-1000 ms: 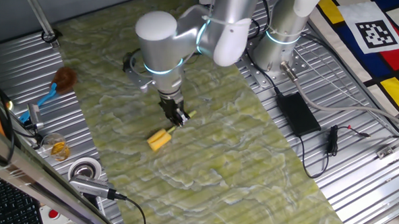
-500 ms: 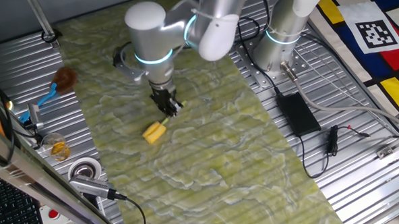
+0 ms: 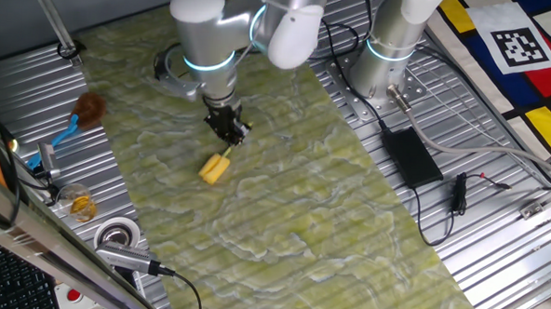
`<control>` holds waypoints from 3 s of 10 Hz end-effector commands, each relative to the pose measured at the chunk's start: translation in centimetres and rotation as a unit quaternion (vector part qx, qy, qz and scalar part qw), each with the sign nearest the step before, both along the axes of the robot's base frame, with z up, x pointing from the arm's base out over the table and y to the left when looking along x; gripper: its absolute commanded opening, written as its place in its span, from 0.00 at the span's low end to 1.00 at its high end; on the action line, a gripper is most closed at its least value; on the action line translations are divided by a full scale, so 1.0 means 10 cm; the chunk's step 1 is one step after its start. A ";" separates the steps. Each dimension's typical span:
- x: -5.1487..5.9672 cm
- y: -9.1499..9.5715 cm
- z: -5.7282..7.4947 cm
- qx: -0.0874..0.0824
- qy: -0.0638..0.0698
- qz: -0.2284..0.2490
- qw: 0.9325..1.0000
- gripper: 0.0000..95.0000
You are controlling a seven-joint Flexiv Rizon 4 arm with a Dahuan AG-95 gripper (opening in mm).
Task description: Scrub the table with a brush
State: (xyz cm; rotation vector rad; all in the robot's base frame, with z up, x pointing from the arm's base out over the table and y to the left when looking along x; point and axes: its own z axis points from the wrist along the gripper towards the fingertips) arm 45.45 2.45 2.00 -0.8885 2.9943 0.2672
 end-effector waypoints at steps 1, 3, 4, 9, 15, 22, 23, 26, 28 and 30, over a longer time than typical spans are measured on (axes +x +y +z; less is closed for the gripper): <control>-0.10 -0.03 -0.03 0.001 0.000 -0.005 1.000 0.00; -0.21 0.02 -0.05 0.003 0.004 -0.021 1.000 0.00; -0.22 0.06 -0.04 0.002 0.005 -0.026 1.000 0.00; -0.21 0.51 -0.07 0.001 0.009 -0.086 0.996 0.00; 0.17 0.82 0.02 -0.001 0.010 -0.124 0.992 0.00; 0.39 0.42 0.06 0.000 -0.006 -0.056 0.998 0.00; 0.40 0.36 0.08 -0.001 -0.007 -0.048 0.999 0.00; 0.37 0.15 0.14 -0.027 -0.013 -0.001 1.000 0.00; 0.26 0.06 0.09 -0.029 -0.014 0.003 0.999 0.00; 0.15 0.05 0.01 -0.025 -0.013 -0.009 1.000 0.00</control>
